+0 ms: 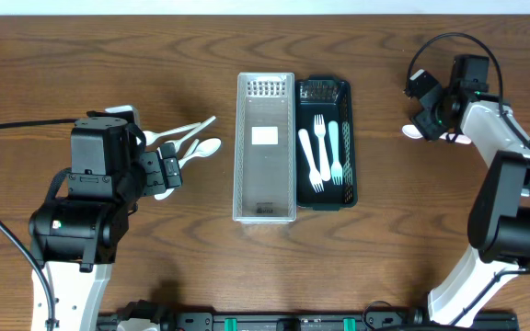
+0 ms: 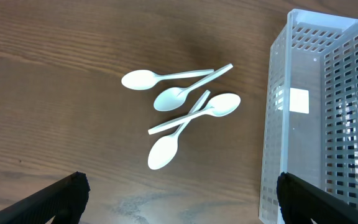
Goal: Pack container
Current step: 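Grasp the white spoon on the right with the right gripper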
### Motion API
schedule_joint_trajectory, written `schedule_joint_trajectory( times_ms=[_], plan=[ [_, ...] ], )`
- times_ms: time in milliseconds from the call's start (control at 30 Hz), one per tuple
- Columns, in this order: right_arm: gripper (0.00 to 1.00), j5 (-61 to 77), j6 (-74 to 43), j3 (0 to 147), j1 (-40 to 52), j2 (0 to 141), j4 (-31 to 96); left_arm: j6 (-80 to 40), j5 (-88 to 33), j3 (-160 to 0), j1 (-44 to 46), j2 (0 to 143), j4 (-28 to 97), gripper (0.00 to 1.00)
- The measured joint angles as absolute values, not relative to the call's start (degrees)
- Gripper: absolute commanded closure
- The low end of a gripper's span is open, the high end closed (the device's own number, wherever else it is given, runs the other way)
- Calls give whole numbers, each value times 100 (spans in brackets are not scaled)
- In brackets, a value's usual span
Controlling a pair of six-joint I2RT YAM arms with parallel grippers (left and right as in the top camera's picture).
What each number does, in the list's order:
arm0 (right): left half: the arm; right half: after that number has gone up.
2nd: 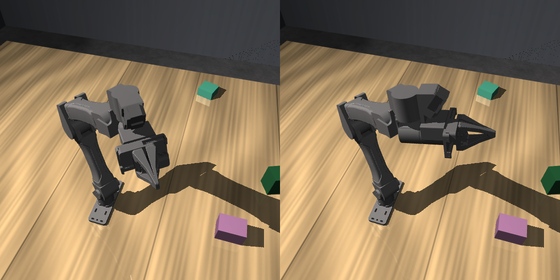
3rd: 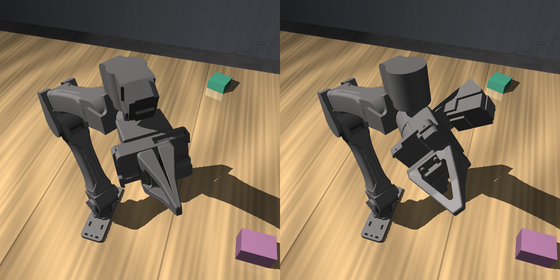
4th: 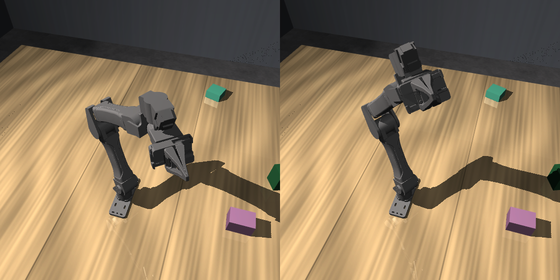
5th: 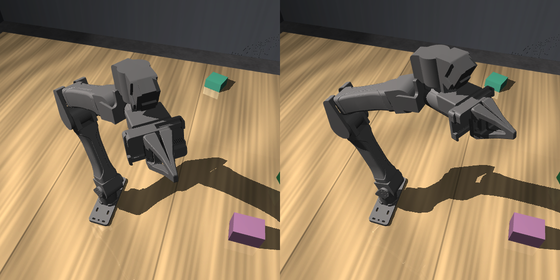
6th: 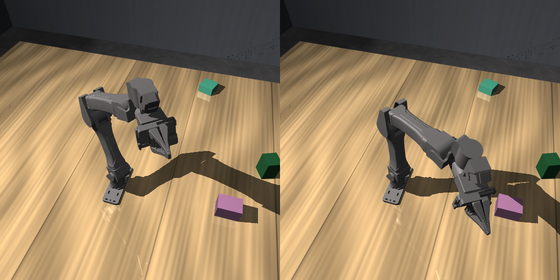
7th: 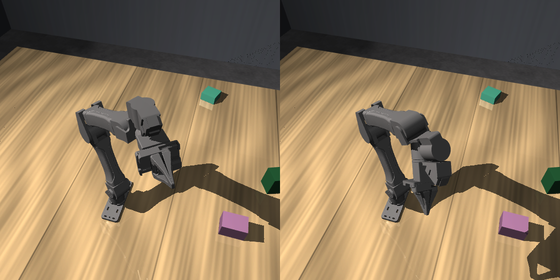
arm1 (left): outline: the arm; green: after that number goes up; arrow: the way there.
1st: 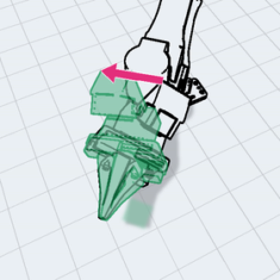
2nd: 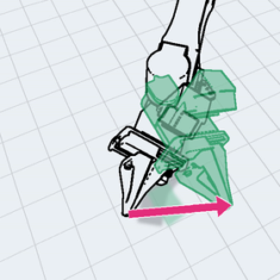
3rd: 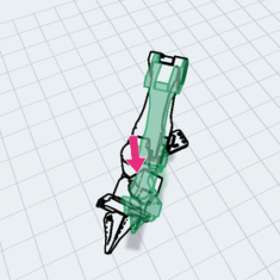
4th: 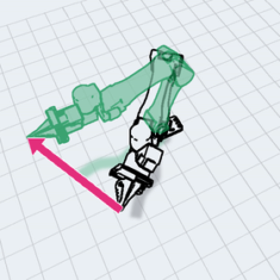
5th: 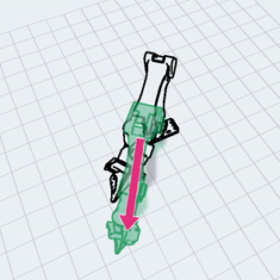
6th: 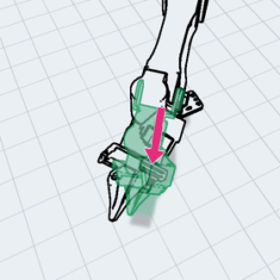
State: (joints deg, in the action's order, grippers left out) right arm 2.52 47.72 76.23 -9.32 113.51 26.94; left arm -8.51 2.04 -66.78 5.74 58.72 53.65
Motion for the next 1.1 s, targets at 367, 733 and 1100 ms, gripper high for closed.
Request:
schedule_joint_trajectory(
  times_ms=[367,733,1100],
  plan=[
    [37,287,5468,7620,-998,11264,3203,-851,204,-6678,574,5872,5365,2],
    [41,607,5680,7620,-1452,11295,3212,-851,204,-6678,574,5872,5365,2],
    [54,845,5723,7623,-1476,11684,3212,-851,204,-6678,574,5872,5365,2]
  ],
)
